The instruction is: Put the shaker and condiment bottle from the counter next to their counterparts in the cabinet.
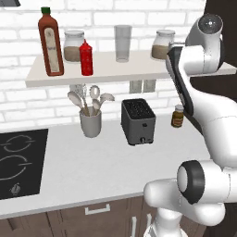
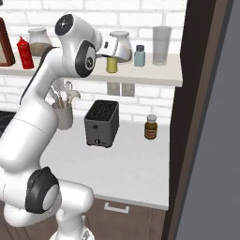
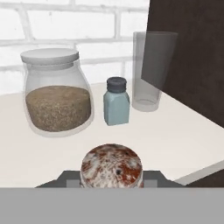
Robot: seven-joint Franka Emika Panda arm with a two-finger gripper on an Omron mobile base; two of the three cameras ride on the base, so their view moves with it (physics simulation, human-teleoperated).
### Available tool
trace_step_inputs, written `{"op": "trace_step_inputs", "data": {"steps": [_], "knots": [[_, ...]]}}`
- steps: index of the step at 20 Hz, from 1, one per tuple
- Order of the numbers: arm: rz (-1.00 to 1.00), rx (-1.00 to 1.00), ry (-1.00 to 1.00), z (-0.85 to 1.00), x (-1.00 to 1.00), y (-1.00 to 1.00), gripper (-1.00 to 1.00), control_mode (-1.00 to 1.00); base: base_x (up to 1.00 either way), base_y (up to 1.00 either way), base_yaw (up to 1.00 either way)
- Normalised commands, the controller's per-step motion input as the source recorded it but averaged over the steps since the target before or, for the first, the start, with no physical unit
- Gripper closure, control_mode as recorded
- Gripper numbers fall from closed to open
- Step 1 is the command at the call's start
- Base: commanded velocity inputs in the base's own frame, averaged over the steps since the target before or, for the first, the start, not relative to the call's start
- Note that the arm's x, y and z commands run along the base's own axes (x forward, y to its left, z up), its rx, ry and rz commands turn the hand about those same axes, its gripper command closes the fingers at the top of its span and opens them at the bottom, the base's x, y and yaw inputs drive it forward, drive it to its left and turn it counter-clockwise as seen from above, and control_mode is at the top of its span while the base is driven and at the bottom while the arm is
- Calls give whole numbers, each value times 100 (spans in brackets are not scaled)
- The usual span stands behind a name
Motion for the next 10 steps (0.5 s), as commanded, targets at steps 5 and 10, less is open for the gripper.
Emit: {"op": "trace_step_inputs", "data": {"steps": [5, 10], "knots": [[3, 0, 0, -1, 22, -17, 100, -100, 0, 0, 0], [3, 0, 0, 0, 21, -15, 100, -100, 0, 0, 0]]}}
